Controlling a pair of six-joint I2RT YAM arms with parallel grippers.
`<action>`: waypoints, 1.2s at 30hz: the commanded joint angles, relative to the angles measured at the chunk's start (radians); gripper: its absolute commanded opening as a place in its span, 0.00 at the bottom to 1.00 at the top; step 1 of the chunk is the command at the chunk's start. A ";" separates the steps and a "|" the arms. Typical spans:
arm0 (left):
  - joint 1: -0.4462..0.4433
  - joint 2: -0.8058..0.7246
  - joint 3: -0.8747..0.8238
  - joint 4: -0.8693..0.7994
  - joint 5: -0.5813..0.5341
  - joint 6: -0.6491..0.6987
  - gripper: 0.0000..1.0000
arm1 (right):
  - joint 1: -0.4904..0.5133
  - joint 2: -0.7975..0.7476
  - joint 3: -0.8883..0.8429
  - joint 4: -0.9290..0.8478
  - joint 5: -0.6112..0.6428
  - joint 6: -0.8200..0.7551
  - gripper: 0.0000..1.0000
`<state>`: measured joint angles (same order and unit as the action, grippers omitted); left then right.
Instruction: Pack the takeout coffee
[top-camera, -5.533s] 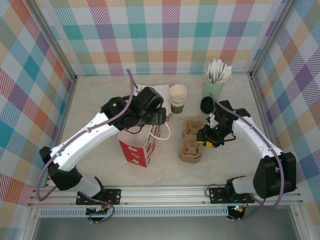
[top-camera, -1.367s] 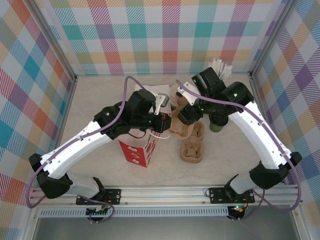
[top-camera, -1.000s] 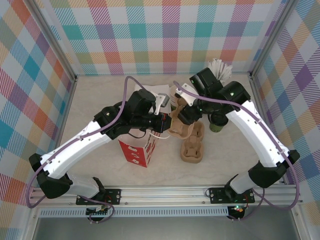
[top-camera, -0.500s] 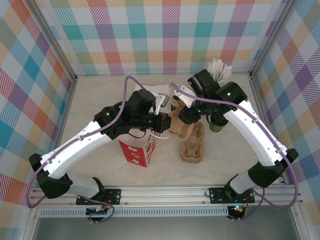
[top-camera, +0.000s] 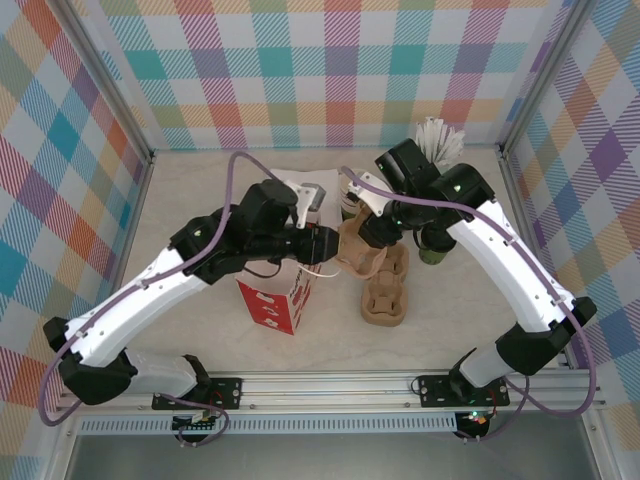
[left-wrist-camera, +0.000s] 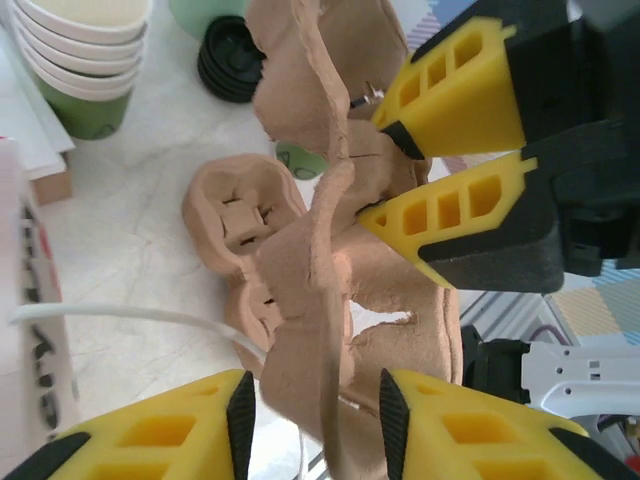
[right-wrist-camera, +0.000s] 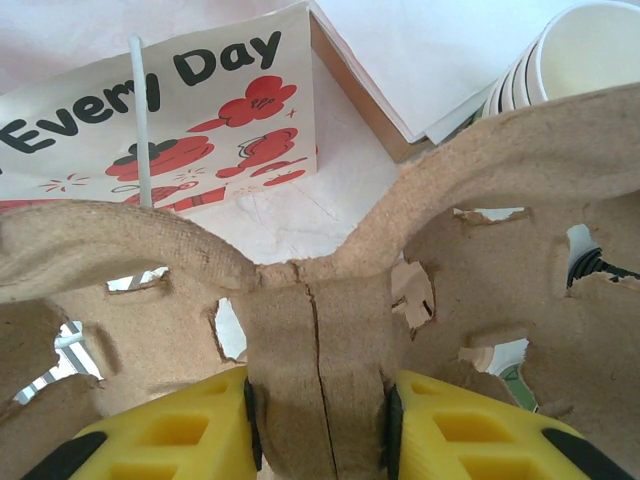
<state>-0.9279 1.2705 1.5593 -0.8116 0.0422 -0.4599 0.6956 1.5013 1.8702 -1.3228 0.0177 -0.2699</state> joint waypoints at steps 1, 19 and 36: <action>-0.015 -0.100 -0.022 -0.020 -0.110 -0.030 0.48 | 0.006 0.021 0.046 -0.015 -0.023 0.015 0.34; 0.164 -0.507 -0.271 -0.323 -0.283 -0.301 0.71 | 0.088 0.258 0.486 -0.026 -0.386 0.118 0.32; 0.354 -0.505 -0.391 -0.205 -0.056 -0.240 0.75 | 0.160 0.407 0.523 0.084 -0.586 0.275 0.31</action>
<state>-0.6147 0.7425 1.1908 -1.0843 -0.1223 -0.7399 0.8494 1.8961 2.3642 -1.2652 -0.5095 -0.0261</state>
